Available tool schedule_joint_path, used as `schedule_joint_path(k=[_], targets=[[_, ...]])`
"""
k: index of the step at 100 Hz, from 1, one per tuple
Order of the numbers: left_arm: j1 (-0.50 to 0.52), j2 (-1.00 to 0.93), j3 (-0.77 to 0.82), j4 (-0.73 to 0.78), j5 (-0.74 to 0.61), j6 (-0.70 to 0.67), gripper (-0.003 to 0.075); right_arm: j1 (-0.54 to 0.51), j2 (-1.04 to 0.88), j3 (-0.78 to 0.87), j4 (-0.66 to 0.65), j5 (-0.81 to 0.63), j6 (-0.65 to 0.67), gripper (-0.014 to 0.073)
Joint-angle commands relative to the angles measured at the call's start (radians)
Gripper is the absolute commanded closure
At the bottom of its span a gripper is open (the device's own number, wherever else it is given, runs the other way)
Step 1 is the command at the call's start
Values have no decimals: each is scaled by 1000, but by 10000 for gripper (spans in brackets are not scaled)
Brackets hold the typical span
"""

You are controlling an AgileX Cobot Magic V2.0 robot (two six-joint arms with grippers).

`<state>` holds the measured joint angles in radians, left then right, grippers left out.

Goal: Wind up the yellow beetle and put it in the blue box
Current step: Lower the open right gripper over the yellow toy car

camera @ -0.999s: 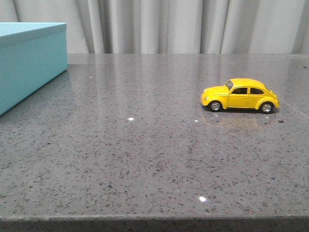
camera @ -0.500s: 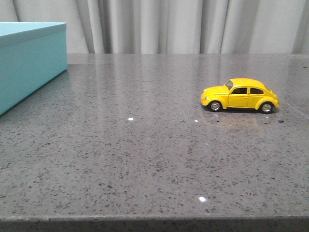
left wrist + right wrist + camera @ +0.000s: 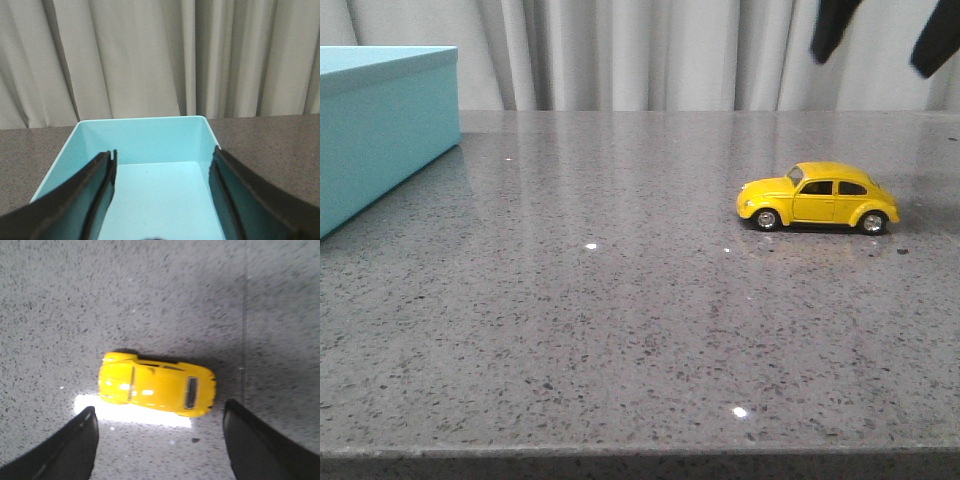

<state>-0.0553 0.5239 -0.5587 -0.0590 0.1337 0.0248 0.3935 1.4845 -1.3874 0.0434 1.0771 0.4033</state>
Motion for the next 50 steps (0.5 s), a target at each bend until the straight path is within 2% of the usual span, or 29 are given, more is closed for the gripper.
schedule_joint_path(k=[1,50], targets=[[-8,9,-37,-2,-80,-3,310,19,14,-60,0,-6,44,63],[-8,9,-37,-2,-80,-3,310,26,145,-75,-32,12,151,64]])
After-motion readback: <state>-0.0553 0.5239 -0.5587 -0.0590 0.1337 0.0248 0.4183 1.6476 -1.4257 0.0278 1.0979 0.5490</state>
